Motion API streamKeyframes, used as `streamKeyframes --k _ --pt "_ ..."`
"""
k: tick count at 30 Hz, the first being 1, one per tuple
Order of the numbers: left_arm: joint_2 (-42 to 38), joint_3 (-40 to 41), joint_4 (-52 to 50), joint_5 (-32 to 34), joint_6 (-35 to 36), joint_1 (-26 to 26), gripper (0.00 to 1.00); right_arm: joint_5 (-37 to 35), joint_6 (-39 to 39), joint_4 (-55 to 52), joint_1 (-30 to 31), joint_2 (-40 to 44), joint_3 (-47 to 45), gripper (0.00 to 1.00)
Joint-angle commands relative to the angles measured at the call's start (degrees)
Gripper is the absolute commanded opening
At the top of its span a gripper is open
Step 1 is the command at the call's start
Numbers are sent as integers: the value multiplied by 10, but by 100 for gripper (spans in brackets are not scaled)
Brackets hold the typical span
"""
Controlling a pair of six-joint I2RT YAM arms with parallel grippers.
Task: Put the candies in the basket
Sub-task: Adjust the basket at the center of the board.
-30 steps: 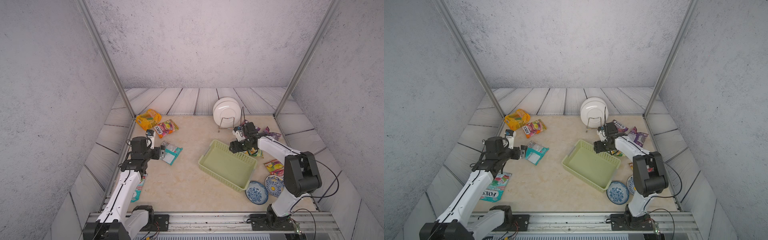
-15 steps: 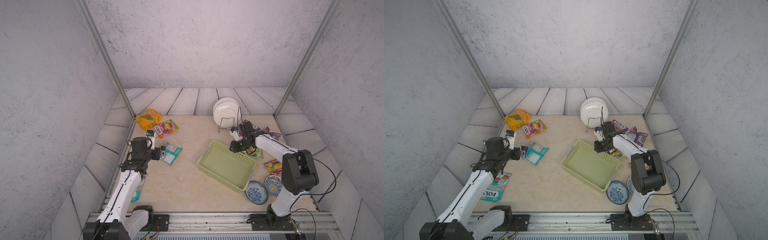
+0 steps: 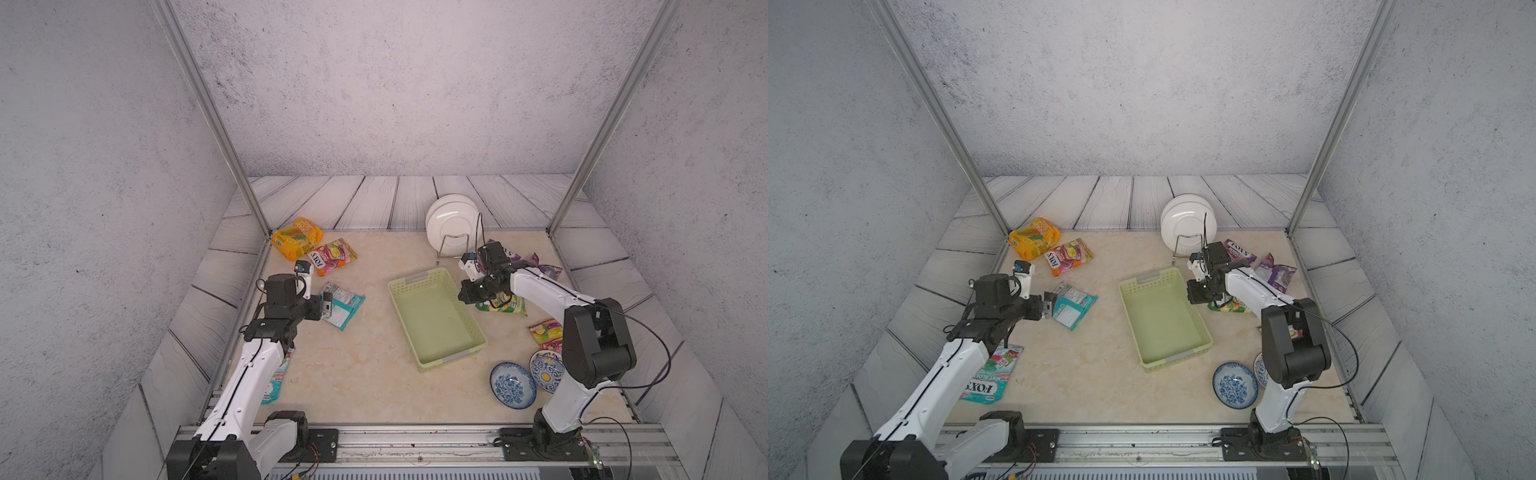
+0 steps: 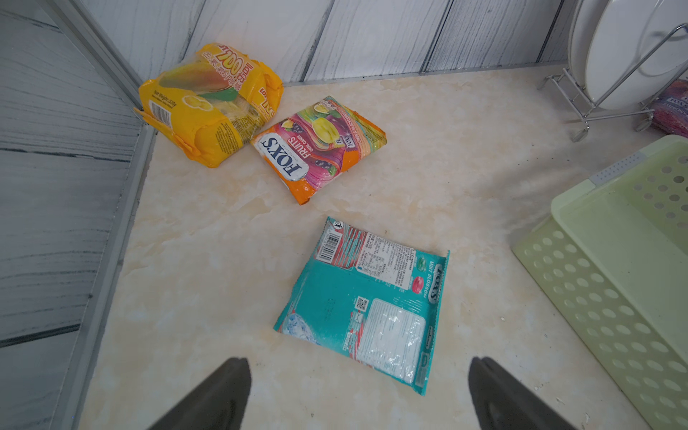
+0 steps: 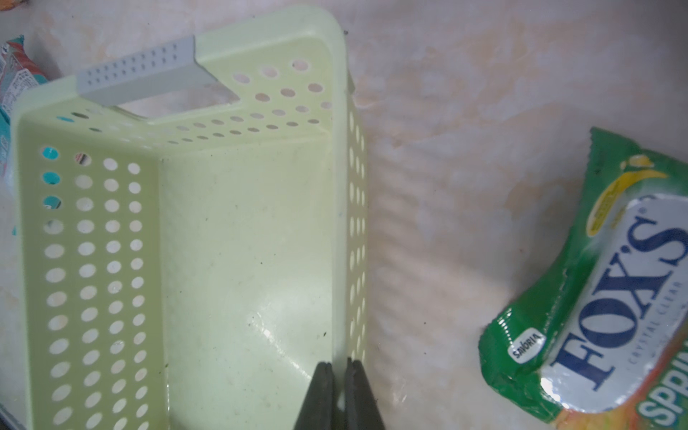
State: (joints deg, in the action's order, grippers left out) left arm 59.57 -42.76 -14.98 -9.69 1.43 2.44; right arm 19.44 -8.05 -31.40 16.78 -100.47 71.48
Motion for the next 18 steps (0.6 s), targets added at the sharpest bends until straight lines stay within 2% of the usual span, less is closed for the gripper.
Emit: streamKeyframes --k 1,5,9,13,18 --pt "-5 -4 -4 -1 -3 4 98 12 -43 11 6 16 -13 0" --pt "-7 -3 -3 16 -4 7 98 -14 -102 45 16 37 -42 0" --pt "-4 -9 -6 4 -10 10 98 -26 -161 88 24 46 -69 0" --pt "-6 -2 -3 13 -6 13 98 -47 -177 101 32 47 -71 0" --pt "-2 -15 -9 5 -12 10 98 -39 -194 100 38 43 -69 0"
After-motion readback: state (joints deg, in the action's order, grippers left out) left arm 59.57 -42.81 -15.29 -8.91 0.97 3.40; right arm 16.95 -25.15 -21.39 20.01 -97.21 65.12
